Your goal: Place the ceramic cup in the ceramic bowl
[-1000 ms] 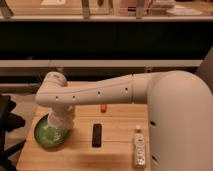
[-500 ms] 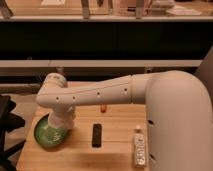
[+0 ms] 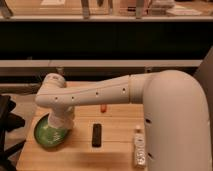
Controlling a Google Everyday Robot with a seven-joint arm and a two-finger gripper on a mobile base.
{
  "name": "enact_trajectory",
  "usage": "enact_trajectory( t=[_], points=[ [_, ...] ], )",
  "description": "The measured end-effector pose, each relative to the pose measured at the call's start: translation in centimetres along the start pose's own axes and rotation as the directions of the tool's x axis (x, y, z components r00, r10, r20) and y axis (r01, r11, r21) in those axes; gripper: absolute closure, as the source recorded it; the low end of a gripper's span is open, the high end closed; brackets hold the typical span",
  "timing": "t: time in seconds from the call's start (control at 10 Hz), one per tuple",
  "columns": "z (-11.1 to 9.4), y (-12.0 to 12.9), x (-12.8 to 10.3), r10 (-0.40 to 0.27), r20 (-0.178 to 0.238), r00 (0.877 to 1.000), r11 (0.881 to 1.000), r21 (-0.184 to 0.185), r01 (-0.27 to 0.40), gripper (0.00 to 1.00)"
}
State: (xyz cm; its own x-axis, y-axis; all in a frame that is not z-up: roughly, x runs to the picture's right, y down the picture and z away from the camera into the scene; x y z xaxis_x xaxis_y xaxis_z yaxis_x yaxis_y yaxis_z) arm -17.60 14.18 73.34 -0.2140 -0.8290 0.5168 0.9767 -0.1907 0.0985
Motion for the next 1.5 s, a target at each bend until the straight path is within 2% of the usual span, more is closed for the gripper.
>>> enact_trajectory(
  t=[0.6,0.9,1.5],
  points=[
    [0.27,-0.28,0.05,0.001,0.0,1.0,1.0,-0.001,-0.001,0.96],
    [0.29,-0.22,0.08,0.0,0.0,1.0,1.0,-0.002,0.0,0.89],
    [0.41,-0.08,0.07,0.001,0.001,1.0,1.0,-0.004,-0.001,0.89]
  ],
)
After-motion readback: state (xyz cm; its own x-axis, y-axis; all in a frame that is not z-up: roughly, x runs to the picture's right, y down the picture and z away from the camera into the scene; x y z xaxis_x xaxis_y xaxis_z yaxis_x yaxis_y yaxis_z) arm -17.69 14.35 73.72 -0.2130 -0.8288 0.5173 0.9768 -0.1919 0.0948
